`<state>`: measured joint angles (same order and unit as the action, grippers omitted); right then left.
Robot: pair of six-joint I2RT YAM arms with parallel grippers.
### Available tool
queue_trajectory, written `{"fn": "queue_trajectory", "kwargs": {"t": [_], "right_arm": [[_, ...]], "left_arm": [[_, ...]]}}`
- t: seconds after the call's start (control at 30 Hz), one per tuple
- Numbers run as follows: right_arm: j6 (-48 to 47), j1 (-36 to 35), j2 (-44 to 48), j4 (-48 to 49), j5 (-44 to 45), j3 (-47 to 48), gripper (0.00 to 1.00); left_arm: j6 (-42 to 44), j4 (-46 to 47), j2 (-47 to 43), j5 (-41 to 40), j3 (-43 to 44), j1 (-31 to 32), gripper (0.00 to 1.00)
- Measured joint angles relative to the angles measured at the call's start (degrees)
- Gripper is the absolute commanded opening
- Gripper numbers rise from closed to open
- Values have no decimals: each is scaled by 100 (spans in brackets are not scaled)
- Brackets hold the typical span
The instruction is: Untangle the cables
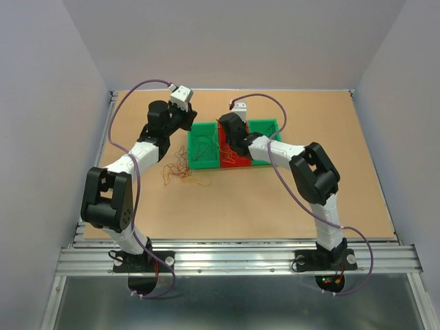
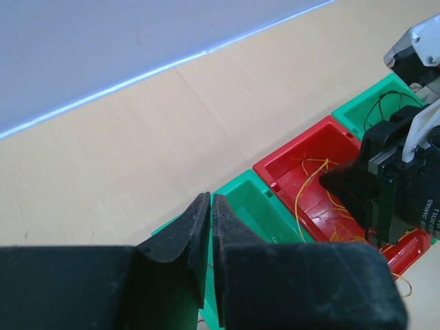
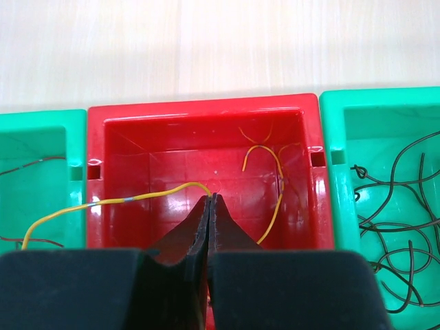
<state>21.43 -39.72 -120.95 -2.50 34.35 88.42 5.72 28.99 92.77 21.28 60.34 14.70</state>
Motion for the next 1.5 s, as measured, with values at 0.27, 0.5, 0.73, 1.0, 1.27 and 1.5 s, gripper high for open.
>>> {"fn": "queue_trajectory", "kwargs": {"t": [0.27, 0.5, 0.73, 1.0, 1.27, 1.5], "right_arm": [[129, 31, -157, -48, -461, 0, 1], [175, 31, -702, -118, -831, 238, 4], [210, 37, -540, -415, -822, 210, 24], [188, 37, 109, -621, -667, 133, 40], [149, 37, 385, -595, -570, 118, 56], [63, 37, 586, -407, -925, -127, 54]], "left_arm": [[-46, 48, -26, 85, -2, -31, 16], [-44, 66, -26, 129, 0, -31, 16], [-44, 74, -26, 131, -2, -31, 16], [-44, 76, -26, 131, -2, -31, 16], [-42, 76, -26, 133, -2, -31, 16], [-42, 79, -26, 142, -2, -31, 16]]}}
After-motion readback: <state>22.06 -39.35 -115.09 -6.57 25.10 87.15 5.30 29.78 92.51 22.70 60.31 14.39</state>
